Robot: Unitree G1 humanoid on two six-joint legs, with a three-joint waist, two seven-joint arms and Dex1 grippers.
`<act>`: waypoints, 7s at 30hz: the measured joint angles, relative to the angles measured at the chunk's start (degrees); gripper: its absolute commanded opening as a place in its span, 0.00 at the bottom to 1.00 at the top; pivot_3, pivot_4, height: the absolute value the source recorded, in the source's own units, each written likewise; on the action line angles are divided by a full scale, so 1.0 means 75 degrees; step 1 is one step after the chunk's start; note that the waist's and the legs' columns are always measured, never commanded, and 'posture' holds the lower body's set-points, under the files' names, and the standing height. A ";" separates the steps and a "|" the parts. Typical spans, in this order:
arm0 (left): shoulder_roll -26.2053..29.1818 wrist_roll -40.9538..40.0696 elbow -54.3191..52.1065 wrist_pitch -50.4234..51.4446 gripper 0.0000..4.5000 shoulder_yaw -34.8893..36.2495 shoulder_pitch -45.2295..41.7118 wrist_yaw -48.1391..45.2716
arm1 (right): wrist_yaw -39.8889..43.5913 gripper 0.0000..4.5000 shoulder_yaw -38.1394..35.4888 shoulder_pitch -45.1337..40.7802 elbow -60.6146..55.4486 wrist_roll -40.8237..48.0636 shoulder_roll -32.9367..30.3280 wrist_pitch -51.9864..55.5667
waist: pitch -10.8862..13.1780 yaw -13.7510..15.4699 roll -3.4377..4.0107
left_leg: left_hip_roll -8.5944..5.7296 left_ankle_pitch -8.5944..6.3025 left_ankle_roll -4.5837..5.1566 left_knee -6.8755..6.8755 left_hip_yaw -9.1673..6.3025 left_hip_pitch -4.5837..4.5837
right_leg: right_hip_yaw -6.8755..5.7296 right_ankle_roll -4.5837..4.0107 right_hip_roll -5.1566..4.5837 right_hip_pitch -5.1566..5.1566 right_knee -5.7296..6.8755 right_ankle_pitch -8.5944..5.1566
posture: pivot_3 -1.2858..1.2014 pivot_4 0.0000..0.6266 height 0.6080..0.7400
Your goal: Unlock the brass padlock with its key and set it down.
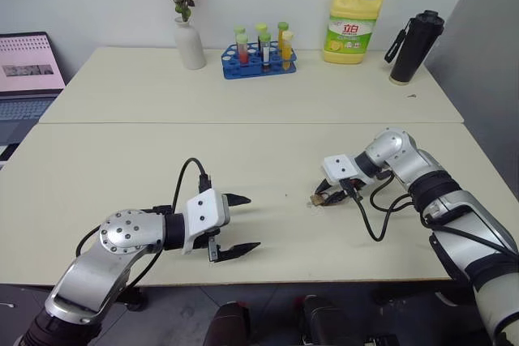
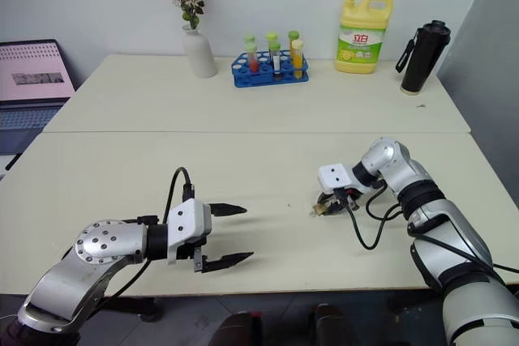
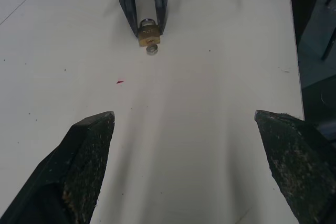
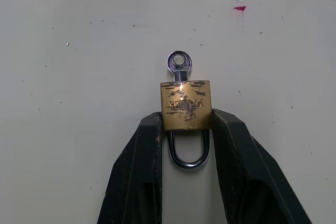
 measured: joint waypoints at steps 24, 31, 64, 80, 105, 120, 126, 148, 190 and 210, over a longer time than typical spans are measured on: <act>-0.0144 0.0268 0.0672 -0.0534 1.00 -0.0323 -0.0283 -0.0157 | -0.2533 0.67 -0.1745 0.2892 -0.5312 0.0319 -0.0824 0.5603 | 0.0002 0.0024 0.0002 | -0.0007 0.0000 0.0000 0.0000 -0.0009 -0.0034 | -0.0001 0.0026 0.0001 -0.0017 -0.0012 -0.0015 | 0.52 0.24 1.00; -0.0356 -0.0284 0.0628 -0.0138 1.00 -0.0096 -0.0296 -0.0139 | -0.2855 1.00 -0.2228 0.3242 -0.6162 0.0923 -0.0875 0.6674 | 0.0002 0.0025 0.0002 | -0.0009 -0.0001 0.0000 0.0000 -0.0014 -0.0038 | 0.0001 0.0031 -0.0001 -0.0018 -0.0013 -0.0018 | 0.52 0.24 1.00; -0.0278 -0.0360 0.0720 -0.0021 1.00 0.0007 -0.0780 -0.0395 | -0.3324 0.21 -0.1874 0.3261 -0.4828 0.0880 -0.0447 0.4457 | 0.0001 0.0010 0.0001 | -0.0009 0.0000 0.0000 0.0003 -0.0006 -0.0033 | 0.0002 0.0035 0.0017 -0.0015 -0.0012 -0.0018 | 0.52 0.24 1.00; -0.0372 -0.0396 0.0913 0.0012 1.00 -0.0016 -0.0867 -0.0296 | -0.3595 0.21 -0.1895 0.3273 -0.4930 0.0706 -0.0540 0.4235 | 0.0002 0.0013 0.0002 | -0.0010 0.0000 0.0000 0.0003 -0.0007 -0.0035 | 0.0002 0.0035 0.0016 -0.0016 -0.0013 -0.0018 | 0.52 0.24 1.00; -0.1361 -0.2687 0.1854 0.2800 1.00 0.0424 -0.3453 0.0171 | -0.7278 0.21 -0.1954 0.4290 -0.8539 -0.2957 -0.0955 -0.0570 | 0.0003 0.0030 -0.0001 | -0.0017 0.0001 -0.0004 0.0006 -0.0007 -0.0042 | 0.0003 0.0039 0.0021 -0.0019 -0.0012 -0.0019 | 0.52 0.24 1.00; -0.1745 -0.2774 0.2808 0.3023 0.67 0.0278 -0.4319 -0.0047 | -0.7378 0.21 -0.1980 0.3914 -0.8499 -0.2981 -0.0748 -0.0906 | 0.0003 0.0031 -0.0001 | -0.0017 0.0002 -0.0004 0.0007 -0.0012 -0.0043 | 0.0003 0.0029 0.0020 -0.0018 -0.0010 -0.0013 | 0.52 0.24 1.00; -0.1804 -0.2793 0.2996 0.3124 0.30 0.0278 -0.4415 -0.0182 | -0.7363 0.21 -0.1982 0.3911 -0.8487 -0.2907 -0.0756 -0.0939 | 0.0003 0.0031 -0.0001 | -0.0017 0.0002 -0.0005 0.0007 -0.0015 -0.0043 | 0.0005 0.0024 0.0020 -0.0018 -0.0009 -0.0010 | 0.52 0.24 1.00; -0.1824 -0.2601 0.3019 0.2704 0.00 0.0261 -0.4478 -0.0644 | -0.7223 0.21 -0.2024 0.3898 -0.8404 -0.2527 -0.0711 -0.0924 | 0.0003 0.0029 0.0000 | -0.0018 0.0002 -0.0005 0.0008 -0.0012 -0.0043 | 0.0009 0.0021 0.0019 -0.0018 -0.0008 -0.0008 | 0.52 0.24 1.00; -0.2023 -0.3254 0.2730 0.4452 0.49 0.0723 -0.4967 0.0246 | -0.7207 0.21 -0.2057 0.3752 -0.8201 -0.2335 -0.0488 -0.0790 | 0.0003 0.0027 -0.0001 | -0.0018 0.0004 -0.0007 0.0013 -0.0021 -0.0045 | 0.0003 0.0021 0.0018 -0.0017 -0.0004 -0.0008 | 0.52 0.24 1.00; -0.2197 -0.3091 0.2738 0.4318 0.29 0.0433 -0.4967 0.0461 | -0.7207 0.21 -0.2042 0.3677 -0.8200 -0.2413 -0.0493 -0.1219 | 0.0003 0.0029 -0.0001 | -0.0018 0.0006 -0.0010 0.0013 -0.0020 -0.0045 | 0.0006 0.0017 0.0018 -0.0017 -0.0005 -0.0006 | 0.52 0.24 1.00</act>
